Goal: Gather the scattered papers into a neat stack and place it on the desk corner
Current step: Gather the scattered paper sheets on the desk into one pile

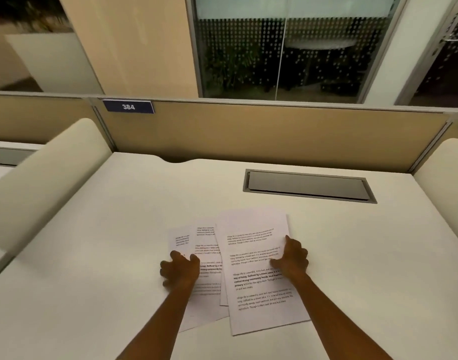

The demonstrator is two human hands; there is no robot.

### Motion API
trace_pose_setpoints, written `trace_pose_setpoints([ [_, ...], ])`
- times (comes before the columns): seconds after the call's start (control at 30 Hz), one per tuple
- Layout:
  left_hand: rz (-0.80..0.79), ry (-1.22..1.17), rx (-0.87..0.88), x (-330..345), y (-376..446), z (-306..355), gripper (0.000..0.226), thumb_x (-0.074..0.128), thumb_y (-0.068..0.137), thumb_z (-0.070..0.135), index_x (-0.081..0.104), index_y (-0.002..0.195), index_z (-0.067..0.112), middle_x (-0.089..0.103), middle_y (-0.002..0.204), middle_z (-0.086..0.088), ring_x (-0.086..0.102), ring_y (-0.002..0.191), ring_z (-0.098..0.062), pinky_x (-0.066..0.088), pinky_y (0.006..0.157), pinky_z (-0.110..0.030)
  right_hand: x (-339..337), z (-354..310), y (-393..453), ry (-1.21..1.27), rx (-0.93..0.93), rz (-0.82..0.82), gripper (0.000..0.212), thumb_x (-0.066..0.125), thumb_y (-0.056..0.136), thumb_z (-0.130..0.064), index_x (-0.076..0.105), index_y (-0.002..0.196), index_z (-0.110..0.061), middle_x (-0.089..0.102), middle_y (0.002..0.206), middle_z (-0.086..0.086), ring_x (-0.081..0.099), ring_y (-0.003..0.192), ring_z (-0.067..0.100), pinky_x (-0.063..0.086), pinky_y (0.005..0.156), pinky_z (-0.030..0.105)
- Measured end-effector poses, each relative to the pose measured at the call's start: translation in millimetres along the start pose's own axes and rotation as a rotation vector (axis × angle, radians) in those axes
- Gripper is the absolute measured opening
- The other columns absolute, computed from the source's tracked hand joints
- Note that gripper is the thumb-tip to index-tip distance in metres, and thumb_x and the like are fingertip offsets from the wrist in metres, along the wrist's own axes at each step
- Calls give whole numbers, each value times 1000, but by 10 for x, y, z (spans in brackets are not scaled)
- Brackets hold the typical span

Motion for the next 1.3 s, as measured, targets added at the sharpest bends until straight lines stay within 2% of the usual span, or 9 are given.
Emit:
trace_pose_setpoints([
  [0.2,27,-83,9,-64,5,-95,50,59,88,34,44,128,9,44,132,-21,38,125,-39,39,102,-49,226,-316,-64,-35,-47,-40,107,77,74,-45,13,153,-14,25,155,12,27,140,33,35,111,44],
  [0.33,23,-108,90,-112,25,-124,56,64,85,38,46,128,8,52,127,-21,44,122,-40,42,98,-48,359,-493,-145,-51,-79,-53,106,75,75,-47,11,154,-14,27,154,10,28,140,32,34,111,43],
  [0.43,12,-241,117,-165,63,-156,53,66,85,35,46,125,6,57,124,-22,52,116,-38,46,96,-46,458,-615,-229,-46,-92,-50,106,75,75,-48,12,153,-14,28,153,10,29,139,32,35,110,42],
  [0.57,-76,-397,98,-178,92,-120,47,65,86,35,46,120,9,62,116,-18,60,105,-33,51,90,-39,598,-778,-350,-32,-109,-62,106,74,75,-49,13,154,-14,29,153,10,31,138,31,36,109,40],
  [0.7,-145,-453,63,-165,123,-107,44,65,85,35,46,117,12,62,111,-14,61,101,-32,53,90,-42,714,-892,-451,-20,-118,-73,103,73,75,-49,15,153,-15,31,152,8,31,137,31,36,108,39],
  [0.83,-198,-528,-7,-217,214,-114,46,65,85,36,45,118,12,58,109,-10,57,90,-26,46,75,-32,733,-902,-486,8,-103,-78,102,73,76,-48,15,153,-15,31,153,8,30,138,31,36,109,40],
  [1.03,-285,-537,-68,-188,292,-44,52,65,84,38,44,119,6,57,119,-17,59,102,-33,47,79,-35,699,-871,-550,39,-50,-22,101,76,72,-50,22,151,-17,36,149,8,34,136,30,37,108,40],
  [1.3,-315,-501,-17,-109,241,-18,57,67,82,39,41,122,8,55,112,-12,59,97,-30,49,78,-36,622,-771,-576,238,60,31,113,80,67,-53,17,152,-16,37,144,14,40,133,31,38,108,40],
])
Point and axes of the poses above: each hand's wrist, its own y-axis towards the middle knuckle, its own x-axis out of the palm, z = x × y, the point moved 6 cm from there along y, towards the middle knuckle
